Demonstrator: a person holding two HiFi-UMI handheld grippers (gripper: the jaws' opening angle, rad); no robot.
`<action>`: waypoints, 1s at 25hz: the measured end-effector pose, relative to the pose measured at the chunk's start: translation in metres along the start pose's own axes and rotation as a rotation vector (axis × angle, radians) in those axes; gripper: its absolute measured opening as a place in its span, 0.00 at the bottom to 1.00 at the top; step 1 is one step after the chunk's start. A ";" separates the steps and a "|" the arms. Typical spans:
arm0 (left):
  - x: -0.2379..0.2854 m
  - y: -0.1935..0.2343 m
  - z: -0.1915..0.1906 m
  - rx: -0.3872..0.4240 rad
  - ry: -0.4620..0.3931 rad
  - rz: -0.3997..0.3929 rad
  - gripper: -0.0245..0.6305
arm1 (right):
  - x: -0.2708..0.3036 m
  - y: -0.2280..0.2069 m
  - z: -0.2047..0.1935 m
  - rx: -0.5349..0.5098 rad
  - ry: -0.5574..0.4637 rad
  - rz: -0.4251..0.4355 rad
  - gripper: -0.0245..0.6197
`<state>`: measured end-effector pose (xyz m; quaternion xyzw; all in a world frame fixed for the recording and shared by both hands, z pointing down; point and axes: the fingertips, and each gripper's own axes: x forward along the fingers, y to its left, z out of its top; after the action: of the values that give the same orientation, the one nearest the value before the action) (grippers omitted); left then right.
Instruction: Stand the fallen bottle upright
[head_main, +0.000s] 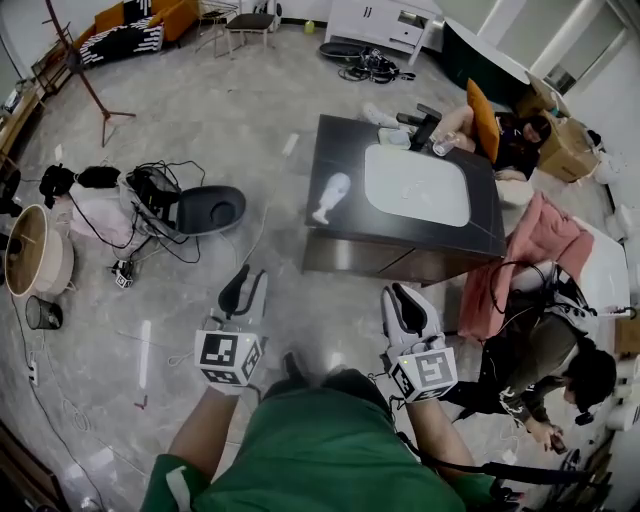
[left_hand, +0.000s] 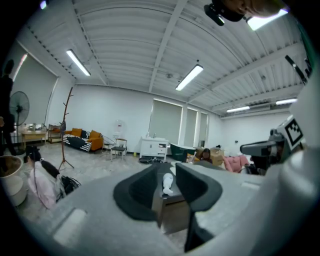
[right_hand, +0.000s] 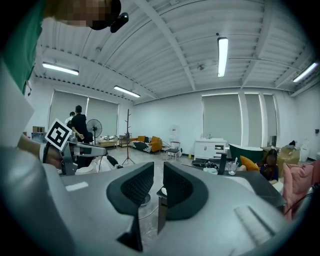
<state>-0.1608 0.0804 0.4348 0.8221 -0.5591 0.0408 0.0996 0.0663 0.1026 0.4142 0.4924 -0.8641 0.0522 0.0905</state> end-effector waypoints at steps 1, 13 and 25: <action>0.002 0.003 -0.004 -0.003 0.007 0.001 0.22 | 0.004 0.000 -0.003 0.001 0.006 0.004 0.12; 0.057 0.029 -0.006 0.020 0.056 0.049 0.22 | 0.085 -0.027 -0.016 0.050 0.024 0.074 0.12; 0.157 0.033 0.027 0.031 0.032 0.114 0.22 | 0.171 -0.106 0.016 0.018 -0.021 0.154 0.12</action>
<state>-0.1343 -0.0797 0.4404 0.7896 -0.6027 0.0683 0.0934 0.0707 -0.0976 0.4345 0.4259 -0.8997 0.0616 0.0727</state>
